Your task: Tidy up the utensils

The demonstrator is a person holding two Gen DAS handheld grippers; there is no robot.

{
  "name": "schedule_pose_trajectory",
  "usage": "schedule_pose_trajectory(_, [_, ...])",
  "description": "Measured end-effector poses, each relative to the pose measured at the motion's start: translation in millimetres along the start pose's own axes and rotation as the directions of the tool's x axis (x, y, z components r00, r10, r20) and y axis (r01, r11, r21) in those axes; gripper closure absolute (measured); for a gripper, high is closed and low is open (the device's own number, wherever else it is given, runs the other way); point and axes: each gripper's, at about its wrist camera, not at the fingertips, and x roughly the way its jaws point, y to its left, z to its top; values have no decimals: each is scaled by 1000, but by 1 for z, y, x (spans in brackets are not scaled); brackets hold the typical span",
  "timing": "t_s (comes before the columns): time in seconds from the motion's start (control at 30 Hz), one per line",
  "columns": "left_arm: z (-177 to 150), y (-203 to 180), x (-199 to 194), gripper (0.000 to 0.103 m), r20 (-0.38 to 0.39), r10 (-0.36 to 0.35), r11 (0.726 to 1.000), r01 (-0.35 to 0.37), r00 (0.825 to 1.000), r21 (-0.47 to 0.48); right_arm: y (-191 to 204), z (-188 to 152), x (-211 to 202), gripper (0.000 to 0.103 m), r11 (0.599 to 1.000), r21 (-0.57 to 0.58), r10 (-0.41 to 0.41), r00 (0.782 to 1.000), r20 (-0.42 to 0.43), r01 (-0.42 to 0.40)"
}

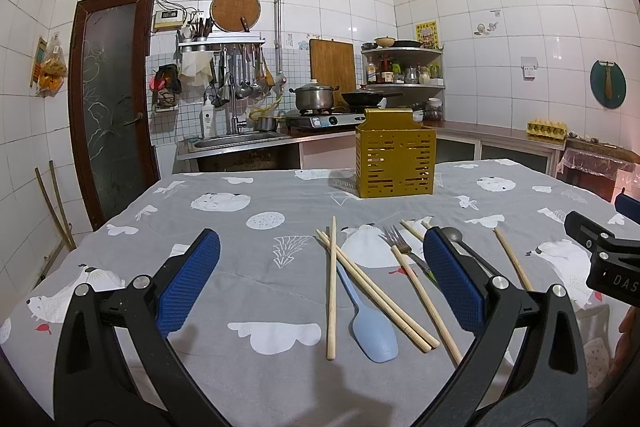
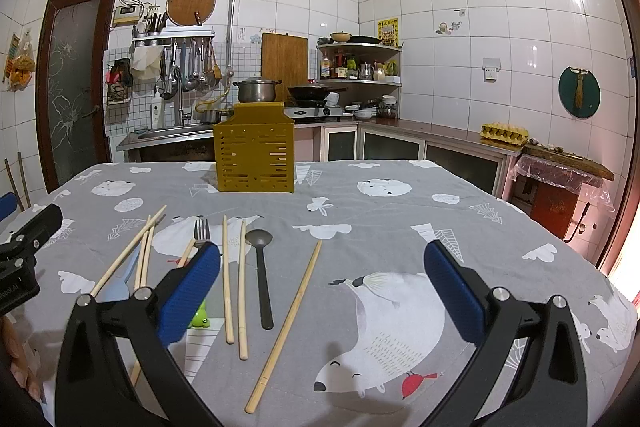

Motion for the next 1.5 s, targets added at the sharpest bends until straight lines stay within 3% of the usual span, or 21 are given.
schedule_pose_trajectory(1.5, [-2,4,5,5,-10,3,1000,-3,1000,-7,1,-3,4,4,1000,0,0,1000,-2,0])
